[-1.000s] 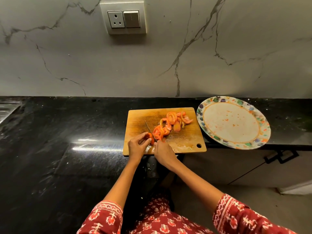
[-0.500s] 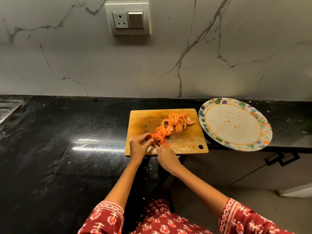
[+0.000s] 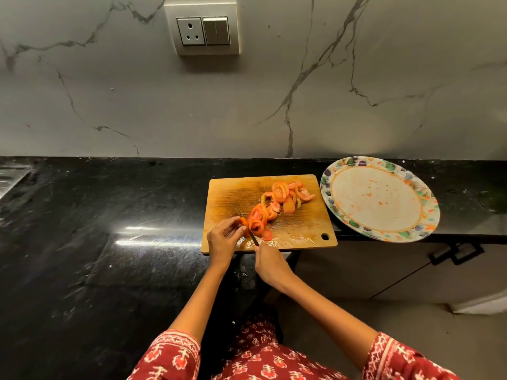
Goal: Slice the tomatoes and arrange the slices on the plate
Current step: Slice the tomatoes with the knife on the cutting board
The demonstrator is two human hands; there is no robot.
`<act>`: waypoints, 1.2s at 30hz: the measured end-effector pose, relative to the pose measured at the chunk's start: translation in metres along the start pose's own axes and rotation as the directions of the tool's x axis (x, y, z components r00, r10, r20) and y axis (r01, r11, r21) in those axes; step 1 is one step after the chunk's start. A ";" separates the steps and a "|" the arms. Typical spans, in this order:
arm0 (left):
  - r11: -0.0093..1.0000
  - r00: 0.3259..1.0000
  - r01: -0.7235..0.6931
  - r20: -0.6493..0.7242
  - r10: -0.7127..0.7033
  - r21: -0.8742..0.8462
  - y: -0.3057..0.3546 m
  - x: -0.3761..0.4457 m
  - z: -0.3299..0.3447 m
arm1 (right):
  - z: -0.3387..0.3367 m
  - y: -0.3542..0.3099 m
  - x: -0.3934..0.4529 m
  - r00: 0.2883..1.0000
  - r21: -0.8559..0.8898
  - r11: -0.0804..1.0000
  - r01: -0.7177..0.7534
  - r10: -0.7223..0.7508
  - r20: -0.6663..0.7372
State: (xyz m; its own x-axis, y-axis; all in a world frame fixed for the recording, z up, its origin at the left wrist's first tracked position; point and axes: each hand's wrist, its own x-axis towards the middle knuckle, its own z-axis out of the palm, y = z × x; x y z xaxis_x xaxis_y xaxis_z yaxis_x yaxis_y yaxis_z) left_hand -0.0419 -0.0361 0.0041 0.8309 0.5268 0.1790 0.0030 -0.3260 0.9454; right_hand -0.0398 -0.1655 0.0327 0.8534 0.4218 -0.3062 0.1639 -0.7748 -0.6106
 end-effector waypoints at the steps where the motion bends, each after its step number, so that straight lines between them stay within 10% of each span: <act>1: 1.000 1.000 -0.003 -0.001 0.003 0.000 0.000 -0.001 0.000 | 0.000 0.000 -0.002 1.000 -0.001 1.000 -0.005 0.005 0.005; 36: 0.995 0.998 0.024 -0.065 -0.018 0.098 0.000 -0.016 0.006 | -0.002 -0.007 0.005 0.999 -0.183 0.982 -0.039 0.036 -0.021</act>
State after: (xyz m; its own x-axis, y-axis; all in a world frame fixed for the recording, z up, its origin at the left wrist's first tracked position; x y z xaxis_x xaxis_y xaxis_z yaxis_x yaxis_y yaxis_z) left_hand -0.0517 -0.0491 0.0000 0.7926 0.5827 0.1793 0.0777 -0.3883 0.9183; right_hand -0.0361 -0.1593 0.0365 0.8688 0.3836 -0.3131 0.2178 -0.8639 -0.4541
